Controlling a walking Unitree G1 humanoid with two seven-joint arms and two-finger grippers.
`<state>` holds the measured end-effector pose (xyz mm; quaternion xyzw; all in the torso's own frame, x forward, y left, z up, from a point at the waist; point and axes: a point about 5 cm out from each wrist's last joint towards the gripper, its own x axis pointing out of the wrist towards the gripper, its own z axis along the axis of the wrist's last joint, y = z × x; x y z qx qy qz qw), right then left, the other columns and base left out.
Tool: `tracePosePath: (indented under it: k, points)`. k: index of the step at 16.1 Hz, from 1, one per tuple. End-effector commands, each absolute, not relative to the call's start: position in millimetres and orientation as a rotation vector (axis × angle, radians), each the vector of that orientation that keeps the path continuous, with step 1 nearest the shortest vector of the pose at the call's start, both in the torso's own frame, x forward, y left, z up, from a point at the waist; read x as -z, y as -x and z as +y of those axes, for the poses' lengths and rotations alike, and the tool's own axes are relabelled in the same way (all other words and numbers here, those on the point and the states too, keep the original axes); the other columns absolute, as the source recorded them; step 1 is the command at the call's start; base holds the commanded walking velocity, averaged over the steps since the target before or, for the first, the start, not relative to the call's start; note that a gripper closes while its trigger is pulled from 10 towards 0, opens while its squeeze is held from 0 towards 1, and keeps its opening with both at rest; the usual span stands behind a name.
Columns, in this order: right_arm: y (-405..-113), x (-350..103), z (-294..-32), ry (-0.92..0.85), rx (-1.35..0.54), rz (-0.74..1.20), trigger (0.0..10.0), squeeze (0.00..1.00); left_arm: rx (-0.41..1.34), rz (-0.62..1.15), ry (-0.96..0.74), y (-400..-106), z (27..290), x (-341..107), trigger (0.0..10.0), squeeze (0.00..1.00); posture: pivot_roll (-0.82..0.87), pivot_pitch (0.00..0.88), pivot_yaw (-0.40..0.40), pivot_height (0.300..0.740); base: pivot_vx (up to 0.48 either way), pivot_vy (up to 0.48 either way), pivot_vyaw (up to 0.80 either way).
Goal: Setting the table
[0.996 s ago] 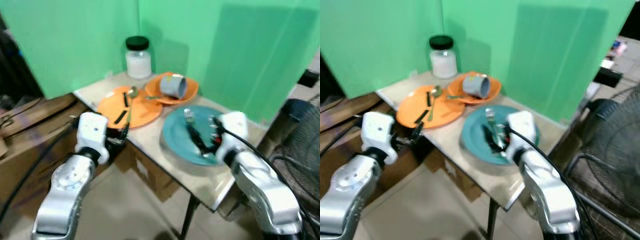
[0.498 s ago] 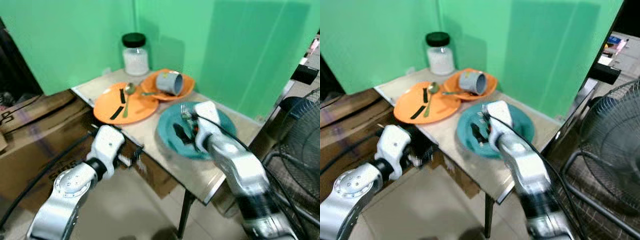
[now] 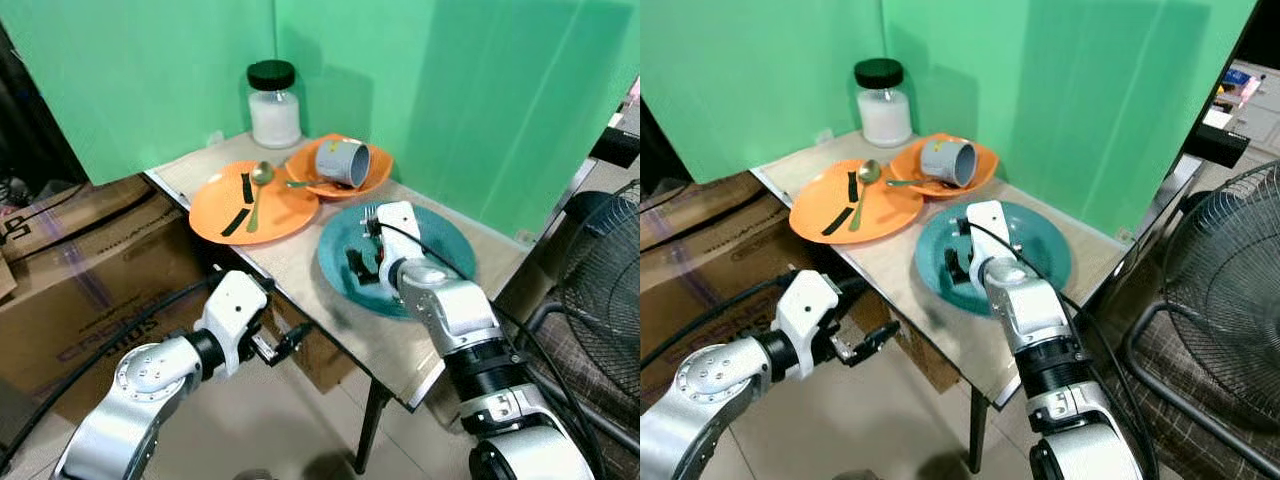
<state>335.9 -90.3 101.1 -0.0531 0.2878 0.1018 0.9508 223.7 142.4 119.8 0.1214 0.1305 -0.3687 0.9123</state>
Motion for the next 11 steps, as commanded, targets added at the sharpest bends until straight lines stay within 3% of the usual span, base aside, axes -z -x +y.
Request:
tracePosePath:
  k: [1, 3, 4, 6, 8, 9, 11]
  points:
    - [-342, -107, -92, 0.079, -0.166, 0.595, 10.0, 0.00, 0.771, 0.275, -0.254, -222, 142, -120, 10.0, 0.00, 0.14, 0.000, 0.014, 0.740, 0.000, 0.000, 0.00]
    - [-347, -110, -94, 0.041, -0.140, 0.599, 10.0, 0.00, 0.778, 0.272, -0.253, -223, 142, -121, 10.0, 0.00, 0.13, 0.000, 0.017, 0.740, 0.000, 0.000, 0.00]
    - [-349, -111, -94, 0.019, -0.132, 0.596, 8.1, 0.00, 0.780, 0.271, -0.253, -223, 142, -121, 10.0, 0.00, 0.13, 0.000, 0.022, 0.740, 0.000, 0.000, 0.00]
    - [-353, -111, -94, -0.004, -0.117, 0.589, 2.5, 0.00, 0.788, 0.271, -0.250, -224, 142, -122, 10.0, 0.00, 0.13, 0.000, 0.023, 0.740, 0.000, 0.000, 0.00]
    - [-355, -111, -95, -0.002, -0.109, 0.591, 1.2, 0.00, 0.792, 0.271, -0.249, -224, 142, -122, 10.0, 0.00, 0.13, 0.000, 0.024, 0.740, 0.000, 0.000, 0.00]
    - [-356, -110, -95, -0.002, -0.104, 0.592, 0.0, 0.00, 0.794, 0.271, -0.249, -224, 142, -122, 10.0, 0.00, 0.13, 0.000, 0.023, 0.740, 0.000, 0.000, 0.00]
    - [-357, -109, -96, -0.002, -0.094, 0.592, 0.0, 0.00, 0.798, 0.272, -0.249, -223, 141, -121, 10.0, 0.00, 0.13, 0.000, 0.022, 0.740, 0.000, 0.000, 0.00]
